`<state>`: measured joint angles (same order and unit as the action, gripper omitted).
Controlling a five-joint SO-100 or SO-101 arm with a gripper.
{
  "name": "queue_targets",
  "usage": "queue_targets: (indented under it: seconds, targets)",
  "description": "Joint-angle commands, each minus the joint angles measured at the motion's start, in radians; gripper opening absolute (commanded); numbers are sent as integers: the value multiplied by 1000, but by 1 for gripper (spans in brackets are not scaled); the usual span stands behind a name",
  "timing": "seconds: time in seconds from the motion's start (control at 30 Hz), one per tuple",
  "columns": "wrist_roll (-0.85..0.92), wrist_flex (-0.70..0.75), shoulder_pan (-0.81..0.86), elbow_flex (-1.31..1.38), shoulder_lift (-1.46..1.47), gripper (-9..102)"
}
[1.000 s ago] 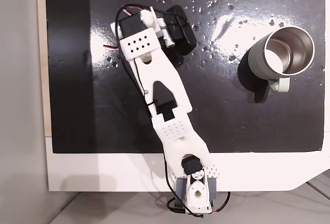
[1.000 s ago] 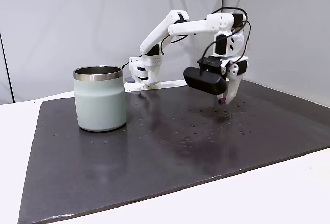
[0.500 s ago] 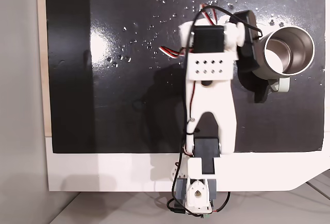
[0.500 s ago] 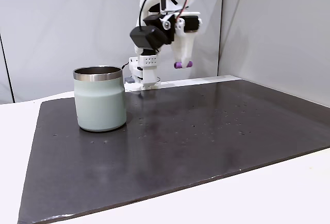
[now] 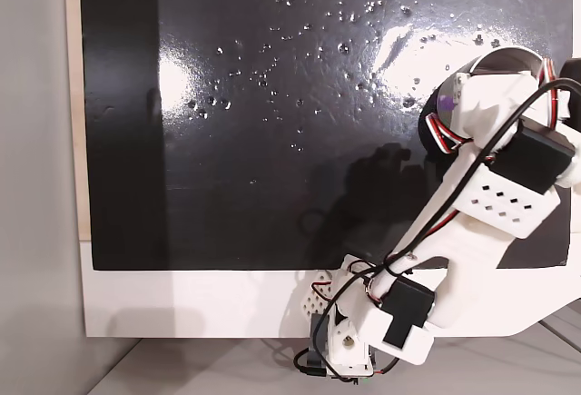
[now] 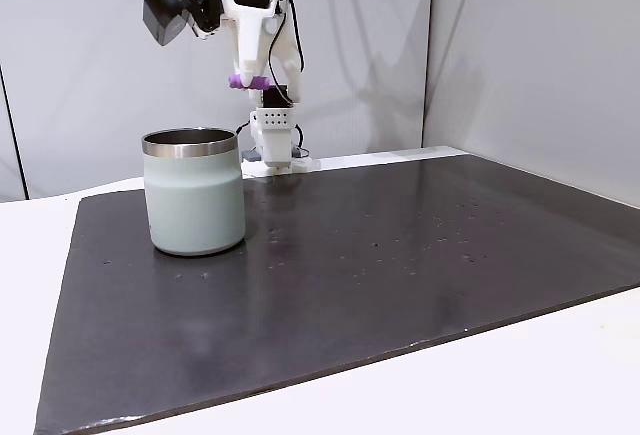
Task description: Grasp a pengrip and put it in the cup.
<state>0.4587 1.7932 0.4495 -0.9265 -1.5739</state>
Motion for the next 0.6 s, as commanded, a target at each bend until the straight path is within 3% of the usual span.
queue_targets:
  seconds: [0.0,0.57]
  targets:
    - [46,-8,46,81,5,0]
    - [98,-18,130,359,233,0]
